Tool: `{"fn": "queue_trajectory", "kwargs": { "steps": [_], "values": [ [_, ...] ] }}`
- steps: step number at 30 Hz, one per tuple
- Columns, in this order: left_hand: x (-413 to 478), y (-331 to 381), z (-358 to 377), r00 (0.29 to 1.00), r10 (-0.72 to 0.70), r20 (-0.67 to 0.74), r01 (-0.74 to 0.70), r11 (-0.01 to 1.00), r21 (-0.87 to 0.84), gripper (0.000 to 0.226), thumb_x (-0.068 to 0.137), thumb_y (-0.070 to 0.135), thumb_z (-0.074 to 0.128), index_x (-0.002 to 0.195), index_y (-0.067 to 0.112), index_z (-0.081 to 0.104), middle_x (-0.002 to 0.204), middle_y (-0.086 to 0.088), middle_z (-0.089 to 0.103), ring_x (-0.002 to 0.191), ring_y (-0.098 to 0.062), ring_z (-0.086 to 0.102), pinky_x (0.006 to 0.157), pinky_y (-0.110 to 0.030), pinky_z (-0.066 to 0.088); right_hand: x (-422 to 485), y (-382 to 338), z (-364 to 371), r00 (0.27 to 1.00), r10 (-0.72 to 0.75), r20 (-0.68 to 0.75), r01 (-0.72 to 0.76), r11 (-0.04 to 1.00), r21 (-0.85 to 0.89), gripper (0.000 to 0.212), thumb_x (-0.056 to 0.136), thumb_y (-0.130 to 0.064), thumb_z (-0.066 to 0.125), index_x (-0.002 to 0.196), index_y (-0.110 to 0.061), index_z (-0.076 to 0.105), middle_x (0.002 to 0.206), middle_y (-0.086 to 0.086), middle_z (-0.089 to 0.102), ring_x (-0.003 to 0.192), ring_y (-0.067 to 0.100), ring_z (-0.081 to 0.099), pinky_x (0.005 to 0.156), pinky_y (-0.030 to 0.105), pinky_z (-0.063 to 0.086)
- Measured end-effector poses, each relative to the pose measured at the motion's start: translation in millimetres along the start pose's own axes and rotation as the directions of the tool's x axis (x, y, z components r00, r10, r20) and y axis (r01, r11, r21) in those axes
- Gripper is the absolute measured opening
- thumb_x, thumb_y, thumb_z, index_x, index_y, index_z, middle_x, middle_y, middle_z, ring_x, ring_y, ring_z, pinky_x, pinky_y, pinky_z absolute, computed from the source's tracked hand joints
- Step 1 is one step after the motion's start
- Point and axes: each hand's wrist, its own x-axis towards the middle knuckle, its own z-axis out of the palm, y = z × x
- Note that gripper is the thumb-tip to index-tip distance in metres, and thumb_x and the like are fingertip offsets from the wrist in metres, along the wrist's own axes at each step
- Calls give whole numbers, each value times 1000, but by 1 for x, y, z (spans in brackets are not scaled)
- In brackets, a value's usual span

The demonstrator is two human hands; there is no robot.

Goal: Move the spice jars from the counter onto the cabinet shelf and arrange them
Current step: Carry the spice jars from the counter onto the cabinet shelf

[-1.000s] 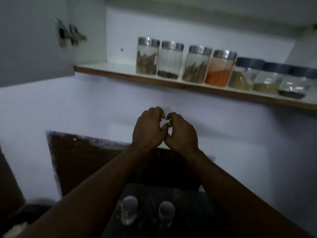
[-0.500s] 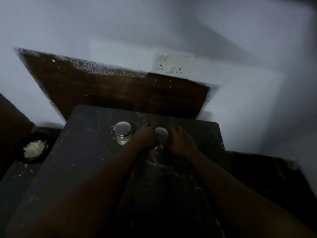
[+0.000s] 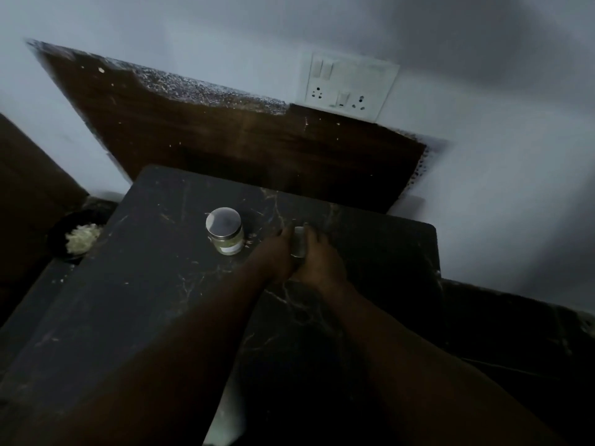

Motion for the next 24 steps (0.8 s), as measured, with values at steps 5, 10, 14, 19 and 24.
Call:
{"fn": "queue_trajectory", "kwargs": {
  "steps": [5,10,14,19,24],
  "values": [
    [-18,3,-9,994,30,-101,-33,999,-23,100,85,24,71,162,19,9,157,-16,40,138,-32,47,111,-37,39,-2,7,-4,993,-64,-104,74,993,95,81,78,-44,77,148,-36,37,150,0,46,135,23,49,105,40,44],
    [-44,10,-54,957,99,-273,-112,993,-31,88,89,27,68,161,25,16,156,-13,41,137,-31,48,107,-39,41,-6,-24,-39,970,-126,-209,180,946,268,72,76,-59,74,137,-38,42,140,-4,52,123,14,55,86,24,40],
    [-63,17,-104,920,135,-368,-176,981,-81,98,76,40,80,157,36,24,149,-6,45,124,-26,57,97,-34,47,-15,-59,-78,911,-225,-345,335,893,300,71,76,-54,77,137,-39,43,138,-9,48,119,6,53,84,17,45],
    [-89,30,-179,789,277,-549,-405,906,-125,76,76,45,80,143,37,45,134,9,54,119,-9,57,95,-38,56,-33,-117,-137,778,-286,-560,518,795,314,59,79,-52,71,132,-35,51,131,-11,52,115,7,55,91,27,53],
    [-119,36,-261,655,340,-675,-539,836,-101,58,77,41,71,133,35,56,127,10,54,106,2,61,87,-30,57,-50,-191,-195,654,-261,-710,639,693,334,56,80,-55,66,129,-30,54,124,-14,60,109,3,58,86,9,44]
  ]
}}
